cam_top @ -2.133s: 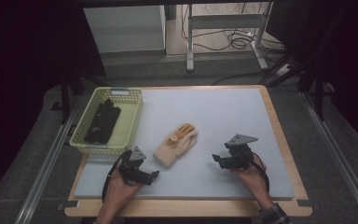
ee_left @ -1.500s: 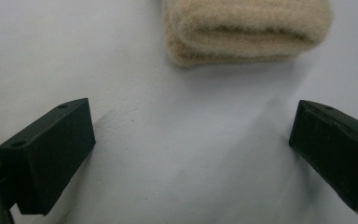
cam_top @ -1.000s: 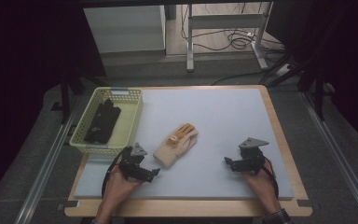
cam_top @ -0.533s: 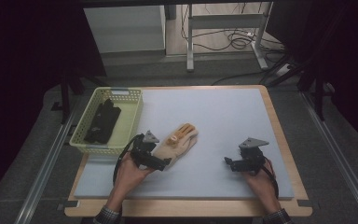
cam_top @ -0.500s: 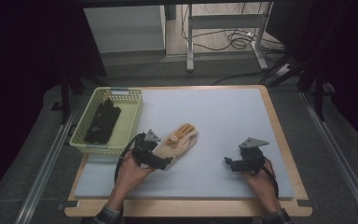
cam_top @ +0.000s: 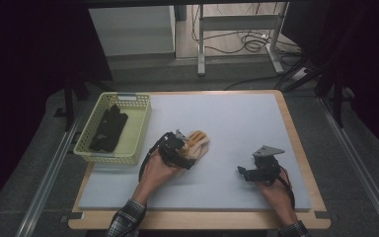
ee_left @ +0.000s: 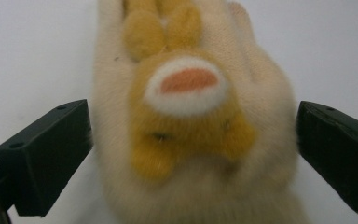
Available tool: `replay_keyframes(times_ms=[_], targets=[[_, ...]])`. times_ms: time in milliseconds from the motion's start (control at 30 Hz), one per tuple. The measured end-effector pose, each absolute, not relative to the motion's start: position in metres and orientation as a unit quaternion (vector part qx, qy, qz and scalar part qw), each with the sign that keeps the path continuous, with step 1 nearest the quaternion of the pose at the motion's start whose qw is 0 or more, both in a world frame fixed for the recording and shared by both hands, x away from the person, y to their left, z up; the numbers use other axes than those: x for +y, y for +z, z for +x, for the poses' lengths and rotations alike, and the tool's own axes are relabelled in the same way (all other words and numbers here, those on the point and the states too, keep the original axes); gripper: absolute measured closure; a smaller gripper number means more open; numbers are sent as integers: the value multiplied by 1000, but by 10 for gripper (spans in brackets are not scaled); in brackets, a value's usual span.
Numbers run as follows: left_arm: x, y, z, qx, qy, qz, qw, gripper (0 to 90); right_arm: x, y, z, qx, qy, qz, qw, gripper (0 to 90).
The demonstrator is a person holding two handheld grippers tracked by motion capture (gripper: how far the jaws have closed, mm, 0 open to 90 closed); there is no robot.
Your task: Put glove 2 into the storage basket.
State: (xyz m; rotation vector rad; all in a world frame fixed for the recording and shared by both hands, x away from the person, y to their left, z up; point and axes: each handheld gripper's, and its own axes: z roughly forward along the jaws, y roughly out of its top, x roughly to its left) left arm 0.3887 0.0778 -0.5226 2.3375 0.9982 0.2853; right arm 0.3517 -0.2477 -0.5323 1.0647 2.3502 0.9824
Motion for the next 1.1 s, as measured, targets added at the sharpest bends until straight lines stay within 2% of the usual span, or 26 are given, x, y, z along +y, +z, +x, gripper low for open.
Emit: replay_keyframes(times_ms=[200,300,367,533,633,800,1100], targets=[[73,-533,393,371,98,881,279,0,-248,-532,352,836,349,379,189,169],[74,-530,390,369,97,880,281,60,-248,-532,352,836,349,379,189,169],[74,-528,389,373,97,879,281,138,-248,-532,352,836,349,379,189,169],[78,-524,386,381,99,874,286,412,-248,-532,352,836,349,379,189,169],[79,-523,385,387,99,870,290,501,-248,-532,352,836,349,379,189,169],[85,-521,386,394,90,864,301,550,-248,-532,352,836,349,378,189,169],[98,-501,388,402,112,854,312,554,-248,-532,352,836,350,378,188,169]])
